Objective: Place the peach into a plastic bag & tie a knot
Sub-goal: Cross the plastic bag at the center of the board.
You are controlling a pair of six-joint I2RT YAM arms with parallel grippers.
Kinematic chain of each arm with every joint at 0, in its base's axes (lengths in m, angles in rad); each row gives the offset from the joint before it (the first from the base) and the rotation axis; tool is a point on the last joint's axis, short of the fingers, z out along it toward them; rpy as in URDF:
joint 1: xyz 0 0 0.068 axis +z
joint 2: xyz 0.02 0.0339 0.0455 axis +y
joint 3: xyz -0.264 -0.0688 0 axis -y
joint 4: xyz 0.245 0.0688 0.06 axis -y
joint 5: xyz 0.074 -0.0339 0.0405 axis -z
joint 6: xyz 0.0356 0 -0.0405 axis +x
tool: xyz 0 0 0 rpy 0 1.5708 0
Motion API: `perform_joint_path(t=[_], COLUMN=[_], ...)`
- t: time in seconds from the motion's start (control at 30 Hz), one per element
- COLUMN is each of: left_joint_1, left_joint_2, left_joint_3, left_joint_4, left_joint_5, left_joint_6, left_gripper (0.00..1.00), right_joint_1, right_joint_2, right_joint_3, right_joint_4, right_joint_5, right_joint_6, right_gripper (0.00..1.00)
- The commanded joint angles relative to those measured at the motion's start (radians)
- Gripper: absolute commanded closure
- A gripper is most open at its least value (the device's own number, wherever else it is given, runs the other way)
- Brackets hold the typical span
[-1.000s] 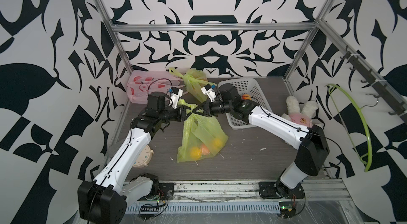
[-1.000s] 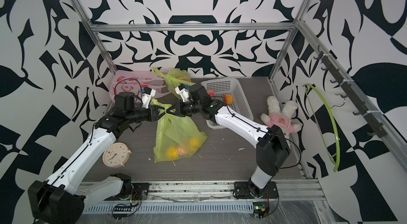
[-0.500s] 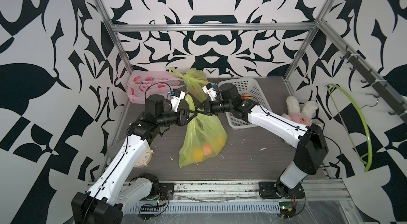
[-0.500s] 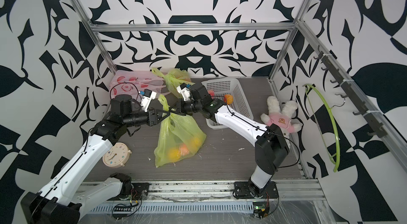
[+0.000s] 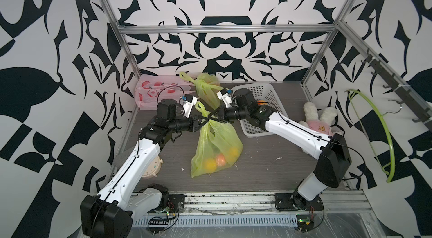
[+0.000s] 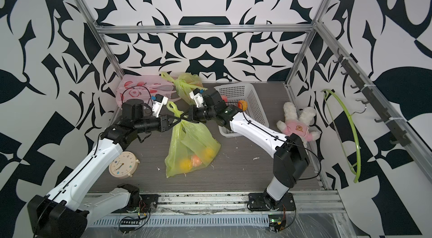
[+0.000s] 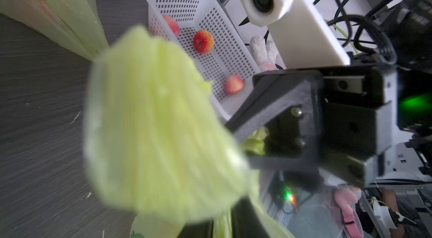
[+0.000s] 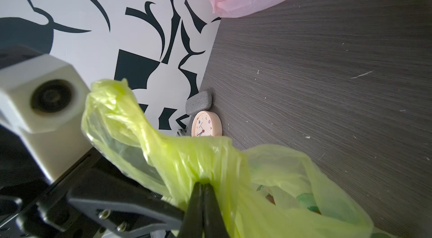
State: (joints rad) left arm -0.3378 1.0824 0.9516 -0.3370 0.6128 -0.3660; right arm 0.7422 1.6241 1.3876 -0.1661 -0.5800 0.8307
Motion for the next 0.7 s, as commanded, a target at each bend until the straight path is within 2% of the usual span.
perform_joint_path(t=[0.0, 0.23, 0.47, 0.67], left_joint_1=[0.008, 0.014, 0.023, 0.024], left_joint_2=[0.009, 0.010, 0.001, 0.001], left_joint_3=[0.025, 0.020, 0.020, 0.019], left_joint_4=[0.015, 0.030, 0.038, 0.038], left_joint_5=[-0.011, -0.029, -0.027, 0.017], left_joint_6=[0.010, -0.001, -0.002, -0.010], left_gripper=[0.89, 1.00, 1.00, 1.00], right_joint_1=[0.009, 0.027, 0.052, 0.052], right_joint_2=[-0.059, -0.067, -0.062, -0.037], right_joint_3=[0.001, -0.009, -0.045, -0.058], right_joint_4=[0.005, -0.010, -0.025, -0.017], right_joint_5=[0.003, -0.006, 0.003, 0.007], right_joint_6=[-0.020, -0.027, -0.041, -0.054], right_gripper=[1.00, 1.00, 1.00, 1.00])
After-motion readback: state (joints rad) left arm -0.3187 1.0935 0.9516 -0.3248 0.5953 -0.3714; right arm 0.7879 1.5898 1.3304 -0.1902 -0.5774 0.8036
